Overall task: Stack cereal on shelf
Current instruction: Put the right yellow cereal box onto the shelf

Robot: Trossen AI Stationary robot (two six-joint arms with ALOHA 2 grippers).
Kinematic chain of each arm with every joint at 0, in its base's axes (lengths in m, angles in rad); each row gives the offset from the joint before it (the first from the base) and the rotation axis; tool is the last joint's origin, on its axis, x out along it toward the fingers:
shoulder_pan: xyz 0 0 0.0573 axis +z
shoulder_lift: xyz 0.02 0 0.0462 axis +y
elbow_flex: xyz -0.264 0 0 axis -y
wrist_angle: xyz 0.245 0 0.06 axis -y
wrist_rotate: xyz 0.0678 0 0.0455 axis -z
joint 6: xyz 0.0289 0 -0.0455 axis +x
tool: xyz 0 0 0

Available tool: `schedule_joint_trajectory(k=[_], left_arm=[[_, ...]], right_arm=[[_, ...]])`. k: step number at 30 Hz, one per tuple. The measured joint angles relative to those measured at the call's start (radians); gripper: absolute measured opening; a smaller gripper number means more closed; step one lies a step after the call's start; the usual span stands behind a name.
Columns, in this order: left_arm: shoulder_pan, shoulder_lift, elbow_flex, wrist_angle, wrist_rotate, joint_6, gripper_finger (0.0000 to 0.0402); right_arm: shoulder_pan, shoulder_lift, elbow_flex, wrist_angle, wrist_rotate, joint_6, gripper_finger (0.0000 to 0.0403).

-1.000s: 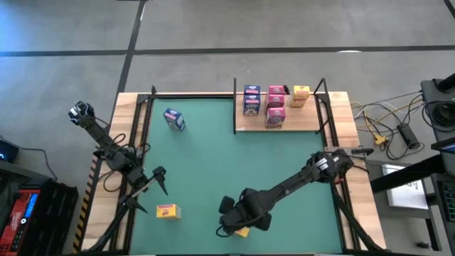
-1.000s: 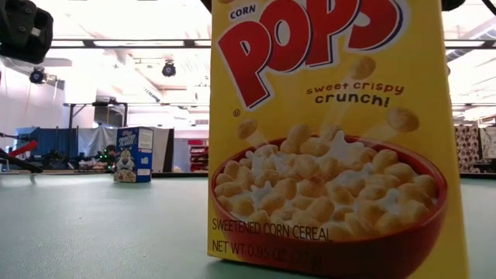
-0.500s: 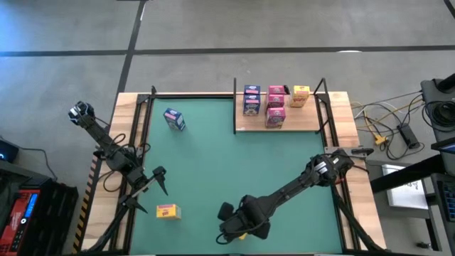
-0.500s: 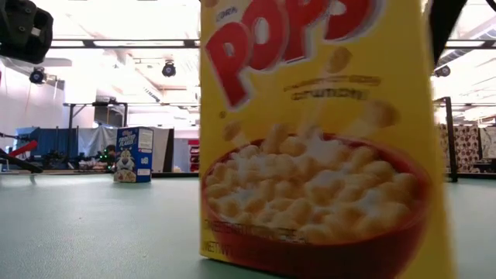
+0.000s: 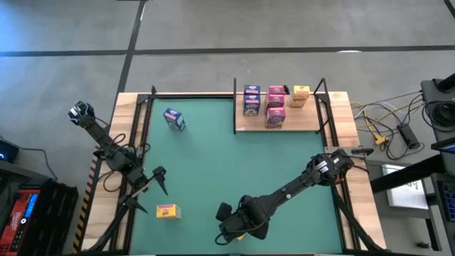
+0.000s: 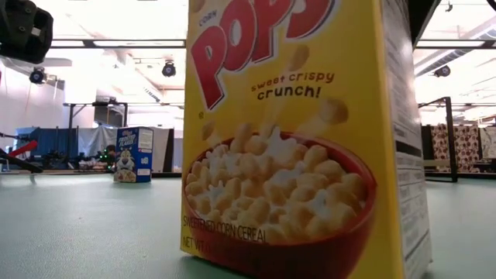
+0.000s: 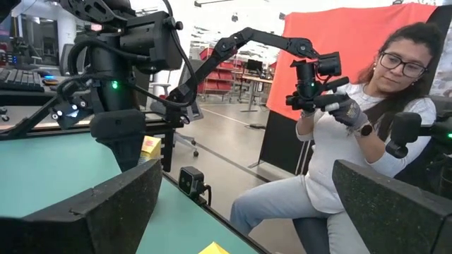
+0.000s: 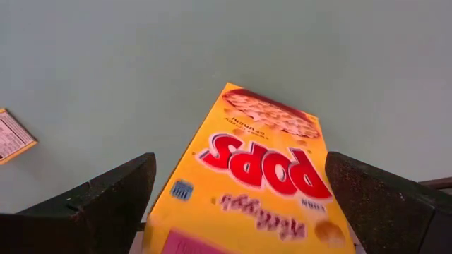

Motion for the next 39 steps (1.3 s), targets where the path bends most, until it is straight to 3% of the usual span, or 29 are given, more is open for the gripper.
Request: schedule_joint_trajectory(k=[16,39], left_arm=[[0.0,0.0,0.0,0.0,0.0,0.0,0.0398],[0.0,0.0,0.0,0.0,0.0,0.0,0.0398]], right_arm=[[-0.001,-0.015,0.0,0.063,-0.108,0.252,0.04],[-0.006,-0.011,-0.005,0.037,-0.067,0.127,0.0393]])
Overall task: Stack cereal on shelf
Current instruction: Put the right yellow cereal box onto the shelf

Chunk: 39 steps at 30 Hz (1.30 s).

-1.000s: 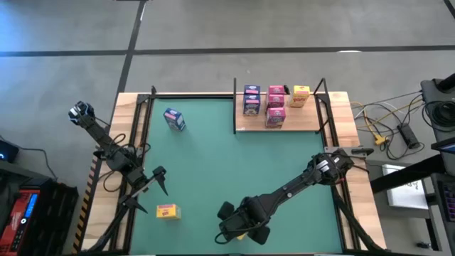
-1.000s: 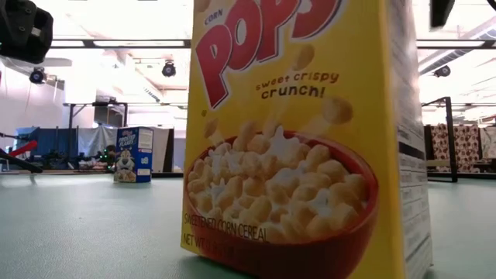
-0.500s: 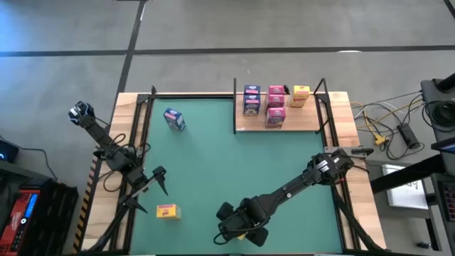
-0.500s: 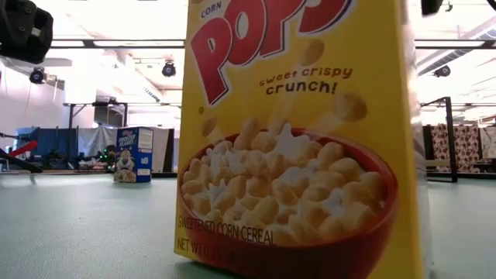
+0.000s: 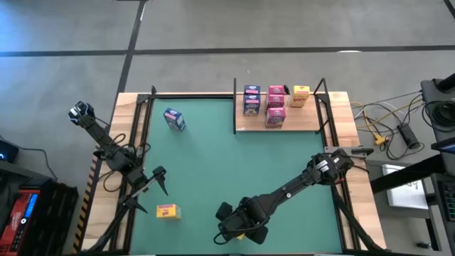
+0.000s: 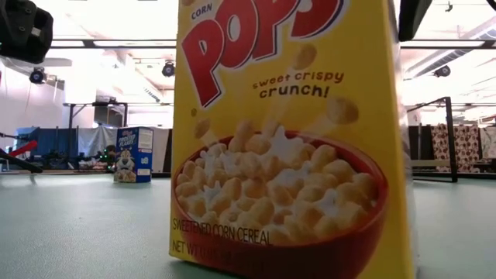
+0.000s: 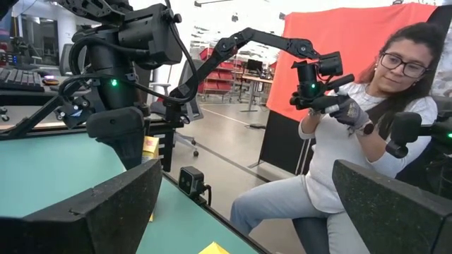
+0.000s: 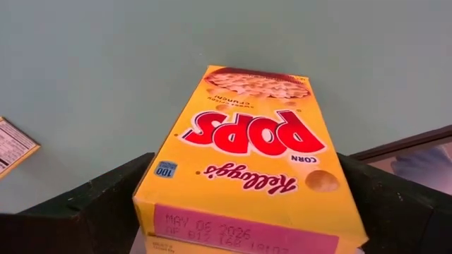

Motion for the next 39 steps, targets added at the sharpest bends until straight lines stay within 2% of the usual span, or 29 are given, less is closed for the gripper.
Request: schedule_joint_trajectory(k=[9,12,16,20,31,39], left_arm=[[0.0,0.0,0.0,0.0,0.0,0.0,0.0398],[0.0,0.0,0.0,0.0,0.0,0.0,0.0398],[0.0,0.0,0.0,0.0,0.0,0.0,0.0398],[0.0,0.0,0.0,0.0,0.0,0.0,0.0398],[0.0,0.0,0.0,0.001,0.0,0.0,0.0398],[0.0,0.0,0.0,0.001,0.0,0.0,0.0398]], right_arm=[[0.0,0.0,0.0,0.002,0.017,-0.006,0.0315],[-0.002,0.0,0.0,0.001,0.017,-0.026,0.0302],[-0.009,-0.001,0.0,-0.023,0.016,-0.04,0.0306],[-0.023,-0.012,0.006,-0.124,0.022,-0.065,0.0308],[-0.094,-0.125,0.013,-0.39,0.191,-0.334,0.03],[-0.167,-0.185,0.005,-0.528,0.211,-0.414,0.0299]])
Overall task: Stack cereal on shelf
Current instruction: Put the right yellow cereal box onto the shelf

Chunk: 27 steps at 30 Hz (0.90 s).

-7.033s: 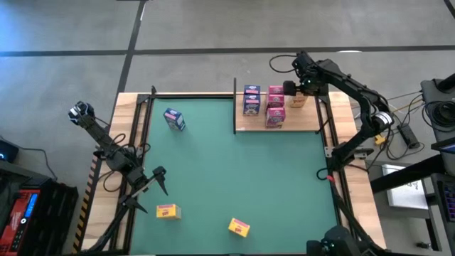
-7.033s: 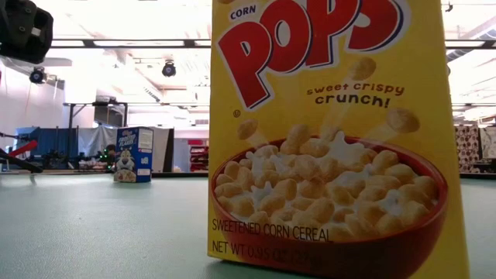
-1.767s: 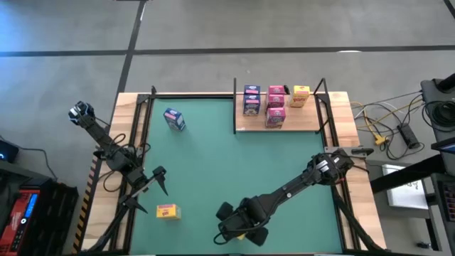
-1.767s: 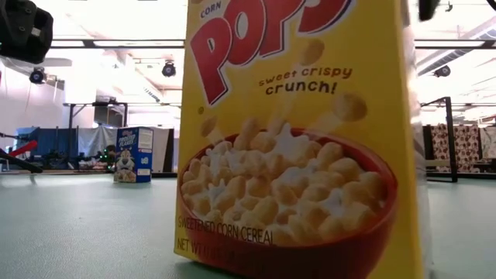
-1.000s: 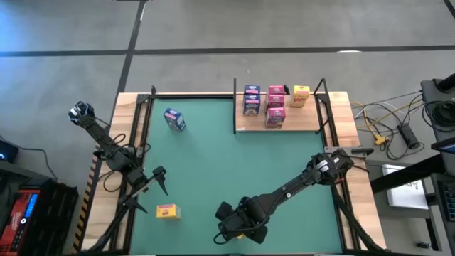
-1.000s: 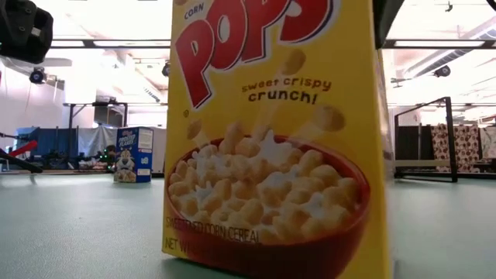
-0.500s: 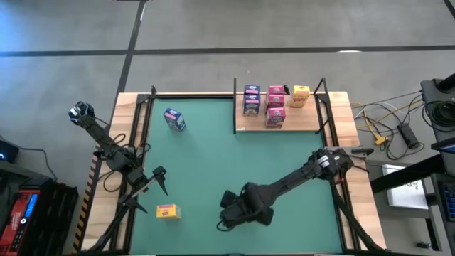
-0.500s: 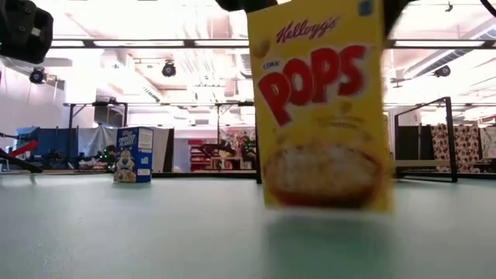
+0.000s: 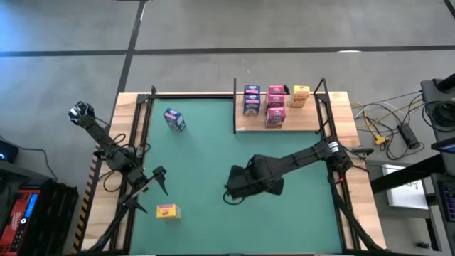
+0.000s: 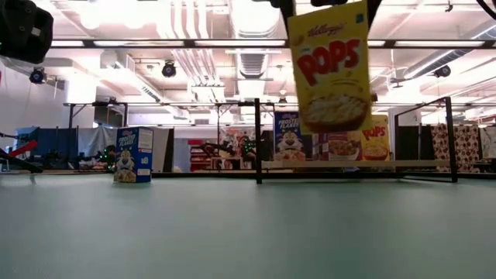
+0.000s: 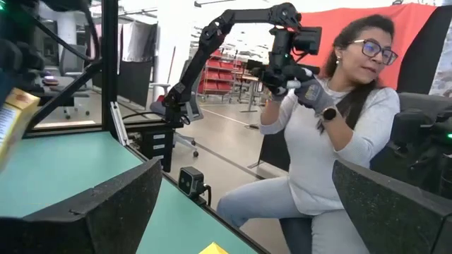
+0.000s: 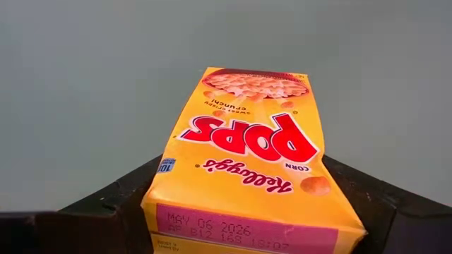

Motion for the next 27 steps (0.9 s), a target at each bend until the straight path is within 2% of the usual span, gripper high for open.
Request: schedule_joint_trajectory(k=[6,21,27], left_arm=[[0.0,0.0,0.0,0.0,0.0,0.0,0.0398],[0.0,0.004,0.0,-0.001,0.0,0.0,0.0398],[0.0,0.003,0.0,-0.001,0.0,0.0,0.0398]], right_arm=[[-0.06,-0.107,-0.101,0.0,0.015,-0.116,0.0299],[-0.183,-0.494,-0.61,0.174,0.009,-0.172,0.0299],[-0.222,-0.64,-0.774,0.224,-0.008,-0.207,0.0299]])
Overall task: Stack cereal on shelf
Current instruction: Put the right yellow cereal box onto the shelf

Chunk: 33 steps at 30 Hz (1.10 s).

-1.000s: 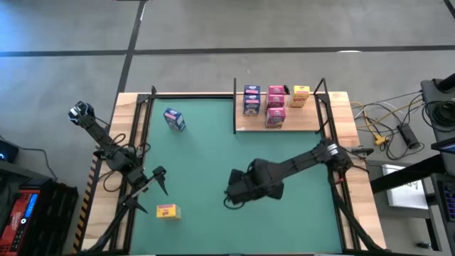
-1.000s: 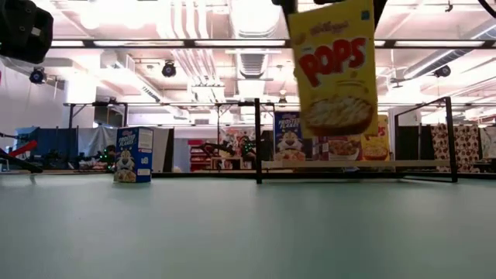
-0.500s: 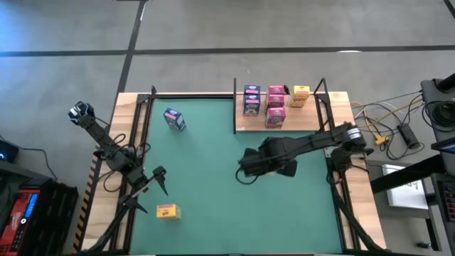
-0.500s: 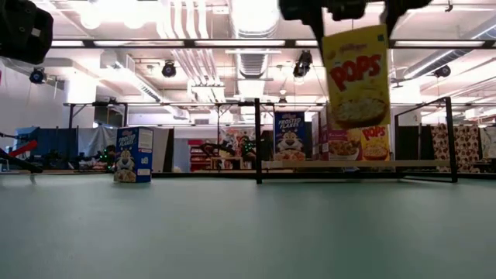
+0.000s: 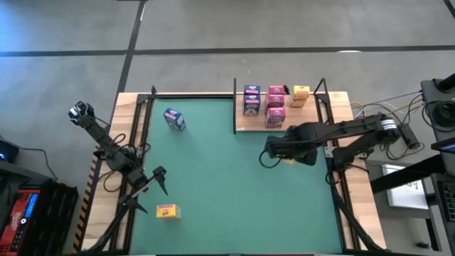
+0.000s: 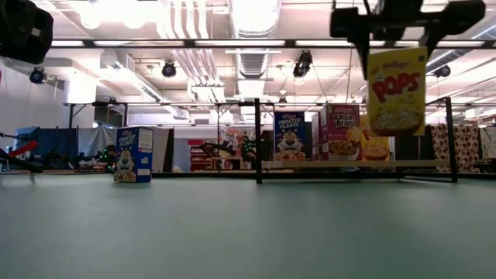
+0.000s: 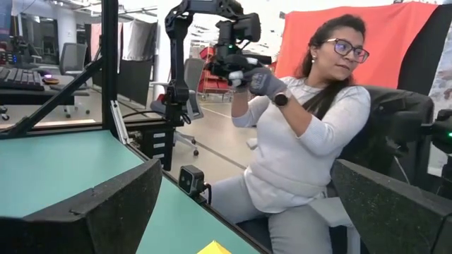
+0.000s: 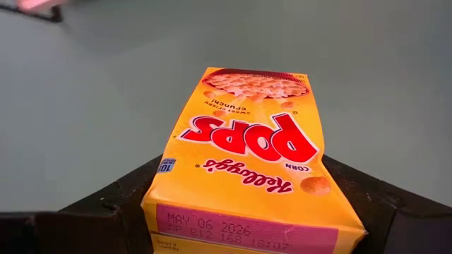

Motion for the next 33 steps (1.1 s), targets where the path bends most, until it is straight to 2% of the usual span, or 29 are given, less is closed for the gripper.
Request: schedule_joint_trajectory(k=[7,12,23,33], left_arm=[[0.0,0.0,0.0,0.0,0.0,0.0,0.0398],[0.0,0.0,0.0,0.0,0.0,0.0,0.0398],[0.0,0.0,0.0,0.0,0.0,0.0,0.0398],[0.0,0.0,0.0,0.0,0.0,0.0,0.0398]], right_arm=[[-0.061,-0.101,-0.094,0.004,-0.008,-0.084,0.0299],[-0.129,-0.128,-0.135,0.006,-0.017,-0.153,0.0299],[-0.373,-0.166,-0.201,0.023,-0.166,-0.366,0.0299],[-0.487,-0.236,-0.24,0.025,-0.19,-0.447,0.0299]])
